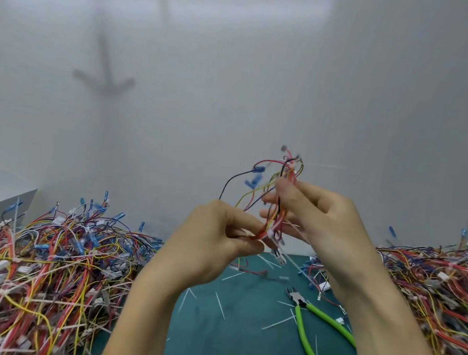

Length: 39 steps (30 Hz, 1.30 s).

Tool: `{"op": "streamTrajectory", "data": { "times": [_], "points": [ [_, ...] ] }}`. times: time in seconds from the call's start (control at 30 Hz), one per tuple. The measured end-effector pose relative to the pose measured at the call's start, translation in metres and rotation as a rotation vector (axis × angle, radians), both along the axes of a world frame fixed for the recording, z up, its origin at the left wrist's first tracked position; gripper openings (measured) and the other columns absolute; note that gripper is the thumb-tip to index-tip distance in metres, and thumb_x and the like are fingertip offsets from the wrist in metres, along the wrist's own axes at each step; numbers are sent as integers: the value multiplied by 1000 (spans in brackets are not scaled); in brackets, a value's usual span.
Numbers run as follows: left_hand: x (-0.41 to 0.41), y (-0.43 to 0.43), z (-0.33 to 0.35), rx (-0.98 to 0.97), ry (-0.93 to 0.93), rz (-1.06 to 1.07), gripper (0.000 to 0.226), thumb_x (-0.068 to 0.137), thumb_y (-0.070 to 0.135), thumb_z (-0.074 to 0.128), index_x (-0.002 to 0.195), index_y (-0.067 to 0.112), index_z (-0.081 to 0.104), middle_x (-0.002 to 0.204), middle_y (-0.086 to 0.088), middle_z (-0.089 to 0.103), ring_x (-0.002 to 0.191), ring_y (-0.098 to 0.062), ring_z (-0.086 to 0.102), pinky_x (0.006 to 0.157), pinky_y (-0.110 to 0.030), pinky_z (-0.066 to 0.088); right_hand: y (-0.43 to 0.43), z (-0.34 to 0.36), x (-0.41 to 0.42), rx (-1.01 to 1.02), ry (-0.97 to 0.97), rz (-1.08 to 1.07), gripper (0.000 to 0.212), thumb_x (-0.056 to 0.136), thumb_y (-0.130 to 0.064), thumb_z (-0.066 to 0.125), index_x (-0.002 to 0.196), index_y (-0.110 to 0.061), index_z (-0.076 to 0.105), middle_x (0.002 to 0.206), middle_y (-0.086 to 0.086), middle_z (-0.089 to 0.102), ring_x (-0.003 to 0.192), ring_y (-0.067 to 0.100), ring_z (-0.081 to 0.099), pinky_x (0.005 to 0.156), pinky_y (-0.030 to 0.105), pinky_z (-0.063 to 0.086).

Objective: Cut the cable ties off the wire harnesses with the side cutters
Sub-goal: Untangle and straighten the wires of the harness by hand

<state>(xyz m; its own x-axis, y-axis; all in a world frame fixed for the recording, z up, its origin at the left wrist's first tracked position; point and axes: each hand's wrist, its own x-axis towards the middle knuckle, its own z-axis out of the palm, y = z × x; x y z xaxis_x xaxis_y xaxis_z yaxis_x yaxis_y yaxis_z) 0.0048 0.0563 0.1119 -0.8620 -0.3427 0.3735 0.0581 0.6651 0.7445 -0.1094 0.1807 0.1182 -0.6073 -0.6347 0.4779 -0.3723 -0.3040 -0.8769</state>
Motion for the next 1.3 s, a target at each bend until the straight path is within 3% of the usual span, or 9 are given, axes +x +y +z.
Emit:
{"op": "streamTrajectory", "data": {
  "times": [0.13,0.23,0.3,0.5,0.6,0.73,0.87,1.03,1.3],
  "points": [
    [-4,6,-1,-126,-18,24,34,84,15,75,63,41,69,52,10,58,52,-6,46,54,-21,42,-1,1,2,-35,100,-49,4,89,-25,72,89,-22,75,92,3,77,89,21,74,85,45,60],
    [-2,10,3,-118,28,28,6,82,31,77,80,36,78,72,13,74,71,-6,71,69,-22,54,-2,-1,3,-135,38,-39,15,95,-14,63,97,-24,73,100,-1,77,90,17,74,80,35,61],
    [2,9,7,-73,88,11,14,85,38,71,84,26,79,79,10,76,77,-6,73,75,-26,57,-1,-1,2,-188,-4,-45,18,97,-10,59,103,-22,72,102,0,76,90,19,74,76,29,61],
    [10,-4,10,125,454,277,32,91,38,64,71,13,65,66,3,70,46,-12,59,48,-22,47,0,4,1,-290,-97,-54,24,100,-3,50,110,-15,69,106,6,76,94,21,74,86,36,57],
    [12,-15,7,123,421,359,23,81,46,72,89,25,66,78,12,70,63,-5,66,58,-25,56,1,7,2,-354,-166,35,26,102,-6,47,114,-14,68,111,6,75,102,21,72,94,35,57],
    [10,-15,2,108,154,222,55,71,66,62,114,32,66,102,17,72,93,3,68,90,-37,57,3,7,4,-367,-218,173,30,103,-9,40,119,-12,66,116,8,73,110,23,70,96,34,56],
    [1,-1,6,104,322,147,16,98,31,56,99,30,72,95,15,75,90,0,70,87,-32,56,1,5,7,-259,-216,202,32,105,-16,38,120,-11,66,113,7,74,109,22,70,94,39,55],
    [2,4,14,154,525,169,24,102,23,48,100,29,72,97,17,75,91,2,70,75,-17,56,-2,3,4,-6,-140,97,28,106,-18,39,113,-14,66,114,9,73,97,22,73,91,45,56],
    [5,8,18,227,546,111,28,104,20,43,104,31,70,102,16,75,85,-8,73,69,-21,58,-8,-6,4,202,55,-81,15,100,-22,56,94,-20,70,94,9,73,69,14,72,75,38,61]
  ]
}}
